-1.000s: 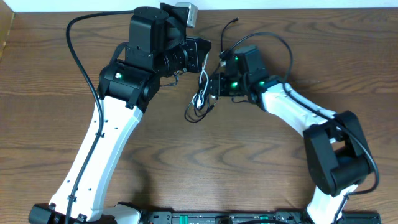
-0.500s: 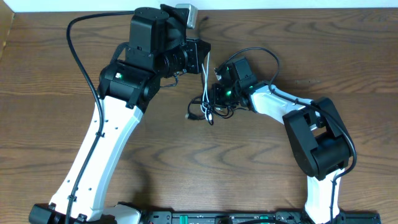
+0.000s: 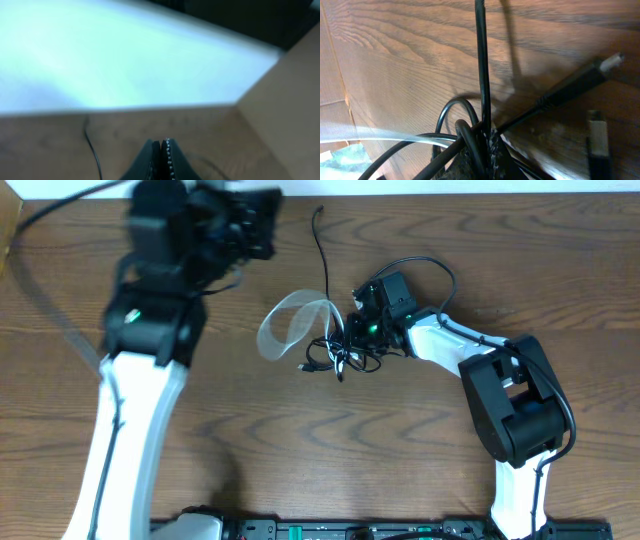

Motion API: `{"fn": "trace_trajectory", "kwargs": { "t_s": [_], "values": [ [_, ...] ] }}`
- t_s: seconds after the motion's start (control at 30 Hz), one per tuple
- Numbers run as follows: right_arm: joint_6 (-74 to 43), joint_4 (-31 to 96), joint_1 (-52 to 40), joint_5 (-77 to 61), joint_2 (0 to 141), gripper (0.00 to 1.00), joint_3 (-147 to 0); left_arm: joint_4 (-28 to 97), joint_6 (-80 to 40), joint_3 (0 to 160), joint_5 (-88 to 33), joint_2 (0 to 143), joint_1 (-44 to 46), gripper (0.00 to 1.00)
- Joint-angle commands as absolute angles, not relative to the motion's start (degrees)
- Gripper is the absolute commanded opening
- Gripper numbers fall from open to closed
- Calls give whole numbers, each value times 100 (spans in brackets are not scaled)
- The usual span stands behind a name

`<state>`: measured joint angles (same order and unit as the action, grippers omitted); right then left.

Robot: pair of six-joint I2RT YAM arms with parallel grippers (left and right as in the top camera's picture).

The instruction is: Untangle cables

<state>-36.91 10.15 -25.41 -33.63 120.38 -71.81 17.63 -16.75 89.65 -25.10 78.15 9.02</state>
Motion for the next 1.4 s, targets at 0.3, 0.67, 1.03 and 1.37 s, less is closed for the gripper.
{"fn": "trace_trajectory", "kwargs": {
  "t_s": [0.3,0.67,1.03,1.37],
  "values": [
    [-3629,1199,-2141,-3334,12175,1,-7120,2292,-1730,9109,-2335,6984,637,7],
    [-869,963,-1638,-6311,11303,1,-7124,3640,-1723,9109,-2799,8274,993,8],
    [-1444,1594,-1579,-4678,11026,1,-7124,3601,-1728,9109,-4058,9789,1468,25],
    [-1933,2023,-1568,-3590,11026,1,-7124,3726,-1387,9011,-3931,9935,1704,37]
  ]
}}
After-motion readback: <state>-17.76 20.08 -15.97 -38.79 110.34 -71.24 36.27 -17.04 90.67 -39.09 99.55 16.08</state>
